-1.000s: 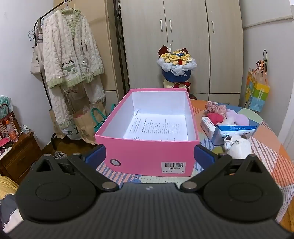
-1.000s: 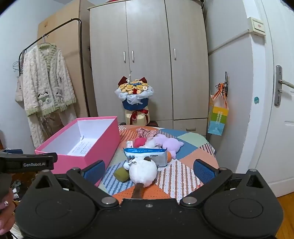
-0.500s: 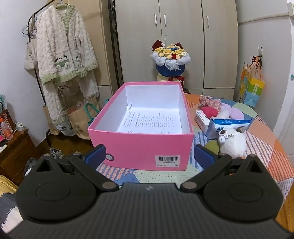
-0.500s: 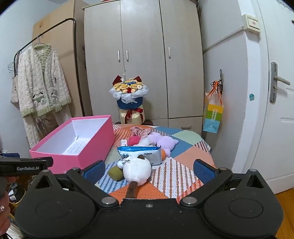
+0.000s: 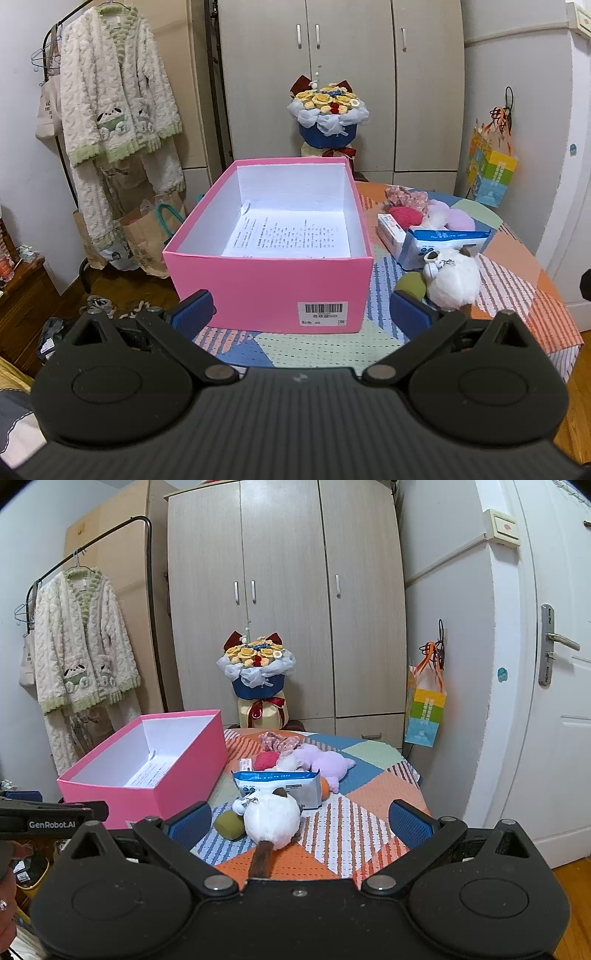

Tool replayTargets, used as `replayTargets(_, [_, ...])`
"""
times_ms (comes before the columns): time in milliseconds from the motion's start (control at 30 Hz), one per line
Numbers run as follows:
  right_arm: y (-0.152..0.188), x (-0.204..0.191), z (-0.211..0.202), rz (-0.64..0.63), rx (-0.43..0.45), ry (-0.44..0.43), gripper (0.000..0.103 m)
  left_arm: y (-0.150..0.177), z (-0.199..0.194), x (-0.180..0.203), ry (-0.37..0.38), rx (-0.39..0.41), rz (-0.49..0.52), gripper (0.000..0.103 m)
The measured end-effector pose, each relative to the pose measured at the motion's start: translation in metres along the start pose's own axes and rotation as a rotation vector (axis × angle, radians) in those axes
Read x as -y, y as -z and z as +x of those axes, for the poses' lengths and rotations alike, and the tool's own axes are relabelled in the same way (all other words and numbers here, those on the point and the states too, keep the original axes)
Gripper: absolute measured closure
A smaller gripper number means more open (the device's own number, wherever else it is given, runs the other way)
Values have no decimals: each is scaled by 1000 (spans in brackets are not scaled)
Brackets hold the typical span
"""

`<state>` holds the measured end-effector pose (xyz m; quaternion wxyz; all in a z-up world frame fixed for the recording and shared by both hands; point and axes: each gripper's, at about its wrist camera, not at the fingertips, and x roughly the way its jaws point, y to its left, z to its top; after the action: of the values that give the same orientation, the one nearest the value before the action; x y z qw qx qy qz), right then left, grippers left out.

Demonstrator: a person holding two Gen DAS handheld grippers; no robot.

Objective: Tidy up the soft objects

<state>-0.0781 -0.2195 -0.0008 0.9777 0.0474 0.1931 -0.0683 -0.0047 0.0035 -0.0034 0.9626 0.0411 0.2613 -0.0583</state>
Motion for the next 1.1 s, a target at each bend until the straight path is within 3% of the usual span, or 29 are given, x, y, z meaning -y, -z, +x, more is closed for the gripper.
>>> replayTargets(633, [4, 3, 1, -3, -8, 4, 0, 3, -1, 0, 27, 26, -18, 0])
replayTargets(1100, [4, 3, 4, -10, -16, 9, 0, 6, 6, 0, 49, -23, -19, 0])
